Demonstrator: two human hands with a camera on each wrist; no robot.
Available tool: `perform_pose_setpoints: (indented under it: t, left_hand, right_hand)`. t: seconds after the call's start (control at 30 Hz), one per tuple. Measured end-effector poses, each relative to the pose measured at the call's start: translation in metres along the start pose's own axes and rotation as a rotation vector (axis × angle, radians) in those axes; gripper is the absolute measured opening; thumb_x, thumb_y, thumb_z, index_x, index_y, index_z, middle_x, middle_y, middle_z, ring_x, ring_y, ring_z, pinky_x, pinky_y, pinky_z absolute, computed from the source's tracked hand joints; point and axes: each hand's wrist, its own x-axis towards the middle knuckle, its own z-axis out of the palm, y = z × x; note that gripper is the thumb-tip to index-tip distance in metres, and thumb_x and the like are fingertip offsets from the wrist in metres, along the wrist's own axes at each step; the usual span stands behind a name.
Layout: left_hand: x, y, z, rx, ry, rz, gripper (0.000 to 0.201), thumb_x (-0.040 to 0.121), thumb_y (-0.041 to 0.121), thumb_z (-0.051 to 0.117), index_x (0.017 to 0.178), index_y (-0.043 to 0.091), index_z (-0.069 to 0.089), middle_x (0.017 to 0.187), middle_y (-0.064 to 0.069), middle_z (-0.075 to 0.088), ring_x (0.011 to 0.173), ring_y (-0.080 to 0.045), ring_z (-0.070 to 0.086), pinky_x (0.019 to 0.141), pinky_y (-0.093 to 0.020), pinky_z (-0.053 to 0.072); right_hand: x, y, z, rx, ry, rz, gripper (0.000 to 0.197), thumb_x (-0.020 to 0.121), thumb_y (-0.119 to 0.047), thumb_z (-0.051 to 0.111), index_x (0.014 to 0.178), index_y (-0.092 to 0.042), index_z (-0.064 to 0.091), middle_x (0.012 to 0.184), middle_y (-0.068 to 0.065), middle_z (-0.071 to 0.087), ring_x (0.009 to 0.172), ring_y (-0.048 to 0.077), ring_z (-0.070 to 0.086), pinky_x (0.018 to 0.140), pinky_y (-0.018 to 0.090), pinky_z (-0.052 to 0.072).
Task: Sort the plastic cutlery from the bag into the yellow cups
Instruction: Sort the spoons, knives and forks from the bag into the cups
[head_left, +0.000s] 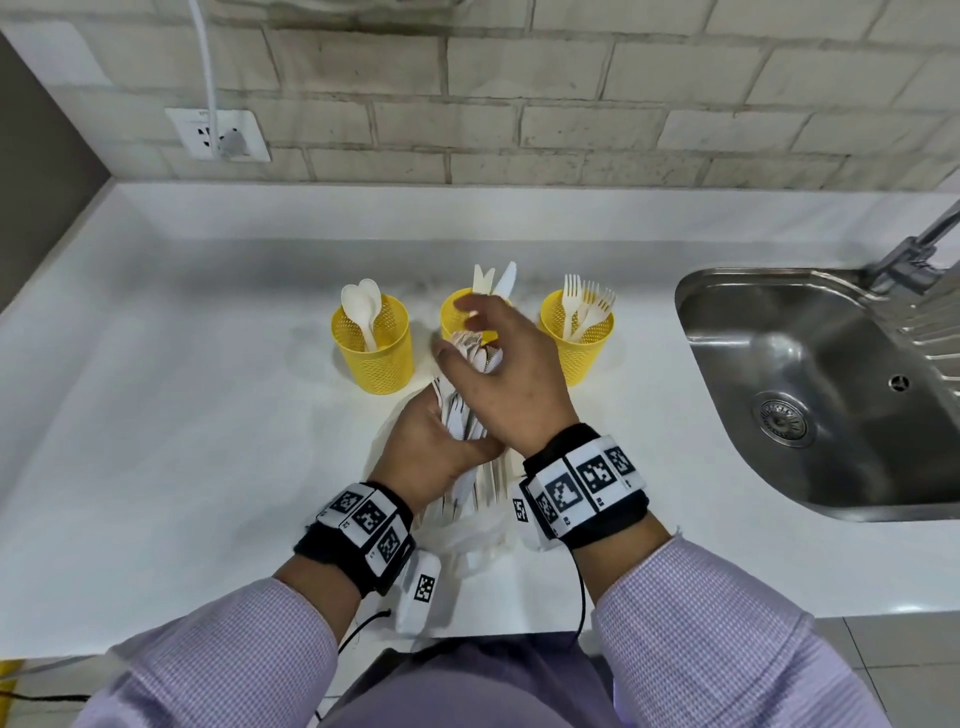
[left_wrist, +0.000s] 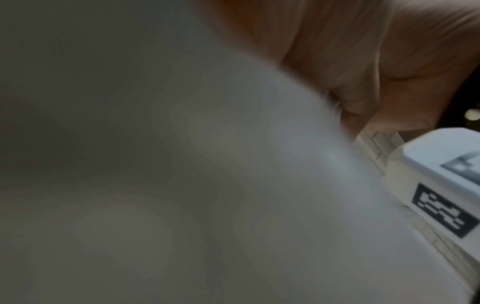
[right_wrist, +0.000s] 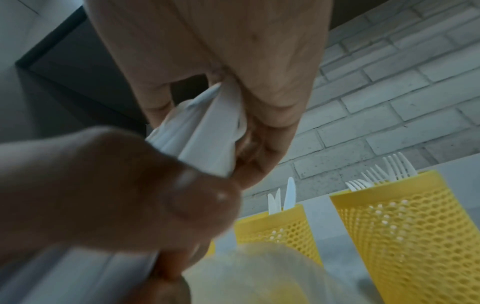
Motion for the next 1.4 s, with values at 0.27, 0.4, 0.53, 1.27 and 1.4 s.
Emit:
perform_pose_setpoints:
  t: [0.27, 0.4, 0.53, 1.27, 1.4]
  left_hand:
    - [0.006, 0.002, -0.001, -0.002, -0.053, -0.037, 0.028, 0.075, -0.017, 0.077, 0.084, 0.009, 0.072, 0.075, 0.001, 0.076, 0.071, -0.013, 0.070, 0.068, -0.025, 0.054]
    - [0.010, 0.010, -0.004, -0.093, 0.002, -0.013, 0.024, 0.078, -0.014, 0.078, 0.094, 0.004, 0.073, 0.081, -0.010, 0.076, 0.071, -0.022, 0.070, 0.068, -0.034, 0.057]
    - [0.015, 0.026, -0.008, -0.238, 0.047, 0.009, 0.029, 0.081, -0.011, 0.076, 0.109, -0.004, 0.071, 0.097, -0.021, 0.077, 0.085, -0.034, 0.073, 0.079, -0.044, 0.061]
    - [0.023, 0.042, 0.000, 0.066, 0.108, -0.035, 0.069, 0.071, 0.009, 0.092, 0.127, 0.017, 0.053, 0.111, -0.003, 0.077, 0.100, -0.015, 0.075, 0.090, -0.038, 0.061]
    - [0.022, 0.044, 0.004, 0.089, 0.157, -0.019, 0.035, 0.082, 0.000, 0.078, 0.116, 0.008, 0.071, 0.106, 0.005, 0.079, 0.100, -0.008, 0.075, 0.095, -0.034, 0.059]
  right_hand:
    - [0.003, -0.002, -0.012, 0.224, -0.057, 0.059, 0.016, 0.087, -0.019, 0.075, 0.102, -0.018, 0.071, 0.098, -0.006, 0.072, 0.088, 0.002, 0.065, 0.080, 0.016, 0.046]
    - [-0.005, 0.001, -0.023, 0.399, -0.047, 0.156, 0.063, 0.085, -0.040, 0.070, 0.142, -0.023, 0.049, 0.139, -0.002, 0.055, 0.121, 0.008, 0.057, 0.086, 0.009, 0.046]
    - [-0.025, 0.026, -0.024, 0.534, -0.312, 0.228, 0.091, 0.081, -0.039, 0.078, 0.156, -0.022, 0.029, 0.145, -0.001, 0.053, 0.130, 0.010, 0.057, 0.100, 0.026, 0.053]
    - [-0.035, 0.031, 0.026, 0.253, -0.021, 0.211, 0.024, 0.077, -0.004, 0.057, 0.092, -0.016, 0.071, 0.080, -0.007, 0.069, 0.069, -0.004, 0.063, 0.060, 0.006, 0.044]
    - [-0.034, 0.032, 0.024, 0.216, -0.078, 0.181, 0.063, 0.080, -0.003, 0.073, 0.138, -0.015, 0.054, 0.101, -0.017, 0.069, 0.085, -0.008, 0.065, 0.072, 0.000, 0.043]
